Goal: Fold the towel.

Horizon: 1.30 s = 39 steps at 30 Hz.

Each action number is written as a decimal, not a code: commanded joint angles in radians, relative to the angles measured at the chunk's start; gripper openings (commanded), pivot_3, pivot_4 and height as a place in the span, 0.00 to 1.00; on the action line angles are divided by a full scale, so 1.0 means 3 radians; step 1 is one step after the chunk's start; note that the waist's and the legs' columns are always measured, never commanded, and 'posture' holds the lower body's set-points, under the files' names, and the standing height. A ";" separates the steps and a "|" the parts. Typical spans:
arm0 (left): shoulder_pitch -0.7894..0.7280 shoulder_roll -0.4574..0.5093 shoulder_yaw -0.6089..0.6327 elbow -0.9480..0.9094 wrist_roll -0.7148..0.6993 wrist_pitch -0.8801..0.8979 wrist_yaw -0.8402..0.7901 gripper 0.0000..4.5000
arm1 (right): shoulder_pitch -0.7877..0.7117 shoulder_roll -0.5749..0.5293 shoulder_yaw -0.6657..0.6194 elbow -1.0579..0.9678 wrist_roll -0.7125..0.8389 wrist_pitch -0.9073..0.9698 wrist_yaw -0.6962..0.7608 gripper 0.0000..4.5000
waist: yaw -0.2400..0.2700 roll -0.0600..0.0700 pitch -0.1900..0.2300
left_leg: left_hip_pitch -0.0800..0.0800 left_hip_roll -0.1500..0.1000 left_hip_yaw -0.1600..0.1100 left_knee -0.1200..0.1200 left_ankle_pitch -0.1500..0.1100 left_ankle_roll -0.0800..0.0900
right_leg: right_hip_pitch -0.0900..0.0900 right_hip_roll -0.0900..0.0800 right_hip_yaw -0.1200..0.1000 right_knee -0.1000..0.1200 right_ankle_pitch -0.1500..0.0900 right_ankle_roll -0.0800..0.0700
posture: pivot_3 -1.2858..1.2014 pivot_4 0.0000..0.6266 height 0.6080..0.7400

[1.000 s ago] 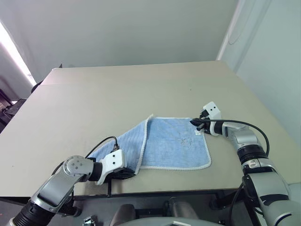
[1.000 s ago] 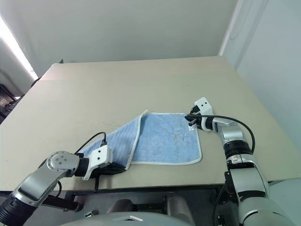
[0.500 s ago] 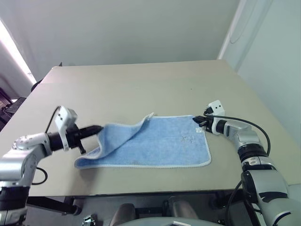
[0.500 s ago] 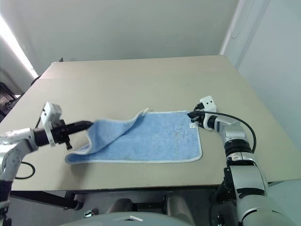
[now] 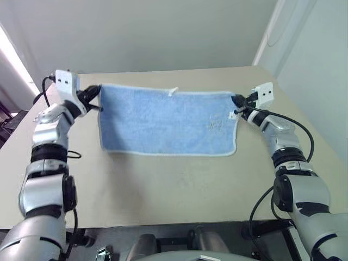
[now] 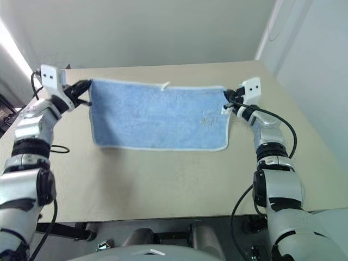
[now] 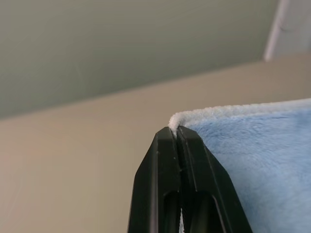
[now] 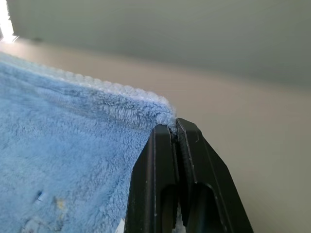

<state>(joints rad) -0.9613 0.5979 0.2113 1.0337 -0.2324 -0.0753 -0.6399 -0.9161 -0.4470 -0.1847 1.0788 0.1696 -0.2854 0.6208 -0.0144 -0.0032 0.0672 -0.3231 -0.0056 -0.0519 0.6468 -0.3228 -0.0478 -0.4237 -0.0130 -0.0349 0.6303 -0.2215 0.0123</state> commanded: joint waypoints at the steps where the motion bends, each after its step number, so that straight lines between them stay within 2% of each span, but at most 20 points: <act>1: -0.0300 0.0058 0.0050 0.0337 0.0148 -0.0637 0.0171 0.01 | -0.0264 -0.0062 -0.0143 0.0046 0.0010 -0.0638 -0.0151 0.00 | -0.0015 -0.0001 0.0001 | 0.0001 0.0000 0.0006 -0.0002 0.0000 0.0001 | -0.0001 -0.0001 0.0006 0.0000 0.0000 0.0001 | 0.52 0.00 1.00; 5: -0.0193 0.0092 0.0109 0.0282 0.0054 -0.0988 -0.0254 0.01 | -0.0175 -0.0114 -0.0126 -0.0003 0.0028 -0.0967 0.0086 0.00 | -0.0019 -0.0002 0.0000 | 0.0003 0.0004 0.0024 -0.0004 -0.0005 0.0009 | -0.0005 -0.0002 0.0020 0.0000 0.0003 0.0005 | 0.52 0.00 1.00; 11: 0.0780 0.0200 0.0171 -0.0344 -0.0099 -0.1360 -0.0858 0.01 | 0.0583 -0.0062 -0.0201 -0.0563 0.0376 -0.1176 0.0720 0.00 | -0.0014 -0.0001 -0.0002 | 0.0005 0.0013 0.0042 -0.0004 -0.0010 0.0019 | -0.0005 0.0001 0.0038 0.0005 0.0005 0.0007 | 0.52 0.00 1.00; 15: 0.1506 0.0295 0.0266 -0.0829 -0.0208 -0.1286 -0.0983 0.01 | 0.0968 -0.0127 -0.0305 -0.0761 0.0445 -0.1229 0.0627 0.00 | -0.0011 -0.0002 -0.0001 | 0.0006 0.0017 0.0058 0.0005 -0.0011 0.0020 | -0.0015 0.0002 0.0054 0.0008 0.0015 0.0011 | 0.52 0.00 1.00; 21: 0.2713 0.0415 0.0402 -0.2035 -0.0532 -0.0678 -0.1164 0.01 | 0.1815 -0.0272 -0.0249 -0.1629 0.0691 -0.0757 0.1062 0.00 | -0.0005 -0.0003 -0.0002 | 0.0015 0.0017 0.0075 0.0005 -0.0012 0.0021 | 0.0001 0.0007 0.0085 0.0007 0.0013 0.0031 | 0.52 0.00 1.00; 25: 0.3334 0.0547 0.0554 -0.2608 -0.0703 -0.0236 -0.1202 0.01 | 0.2341 -0.0422 -0.0233 -0.2303 0.0863 -0.0173 0.1212 0.00 | -0.0002 -0.0004 -0.0002 | 0.0015 0.0018 0.0079 0.0010 -0.0012 0.0022 | -0.0001 0.0008 0.0090 0.0006 0.0013 0.0038 | 0.52 0.00 1.00; 28: 0.3673 0.0629 0.0636 -0.2823 -0.0776 0.0002 -0.1265 0.01 | 0.2641 -0.0510 -0.0218 -0.2647 0.0890 0.0145 0.1251 0.00 | -0.0003 -0.0004 -0.0002 | 0.0017 0.0017 0.0081 0.0014 -0.0012 0.0022 | 0.0000 0.0012 0.0090 0.0006 0.0007 0.0026 | 0.52 0.00 1.00; 31: 0.4020 0.0723 0.0738 -0.3045 -0.0864 0.0224 -0.1392 0.01 | 0.3064 -0.0748 -0.0203 -0.3086 0.0950 0.0620 0.1393 0.00 | -0.0009 -0.0005 -0.0002 | 0.0021 0.0017 0.0084 0.0015 -0.0012 0.0022 | 0.0004 0.0014 0.0089 0.0005 0.0005 0.0024 | 0.52 0.00 1.00; 35: 0.4316 0.0761 0.0846 -0.3140 -0.0839 0.0318 -0.1415 0.01 | 0.3503 -0.0996 -0.0251 -0.3325 0.0997 0.0927 0.1608 0.00 | -0.0004 -0.0012 -0.0001 | 0.0016 0.0014 0.0090 0.0011 -0.0013 0.0022 | -0.0002 0.0014 0.0089 -0.0001 0.0004 0.0024 | 0.52 0.00 1.00; 39: 0.4353 0.0703 0.0824 -0.3193 -0.0906 0.0418 -0.1451 0.01 | 0.3478 -0.0956 -0.0308 -0.3397 0.1058 0.1032 0.1523 0.00 | -0.0018 -0.0029 0.0003 | 0.0017 0.0011 0.0093 0.0015 -0.0013 0.0022 | -0.0001 0.0014 0.0088 -0.0004 0.0004 0.0024 | 0.52 0.00 1.00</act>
<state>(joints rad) 0.3639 0.7951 0.4017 0.0780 -0.4867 0.0348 -1.0908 0.1591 -0.7265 -0.2122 0.0810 0.4580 0.0238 1.1054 -0.0198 -0.0120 0.0682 -0.3182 -0.0022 -0.0240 0.6522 -0.3268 -0.0413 -0.4241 -0.0087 -0.0087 0.6288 -0.2203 0.0196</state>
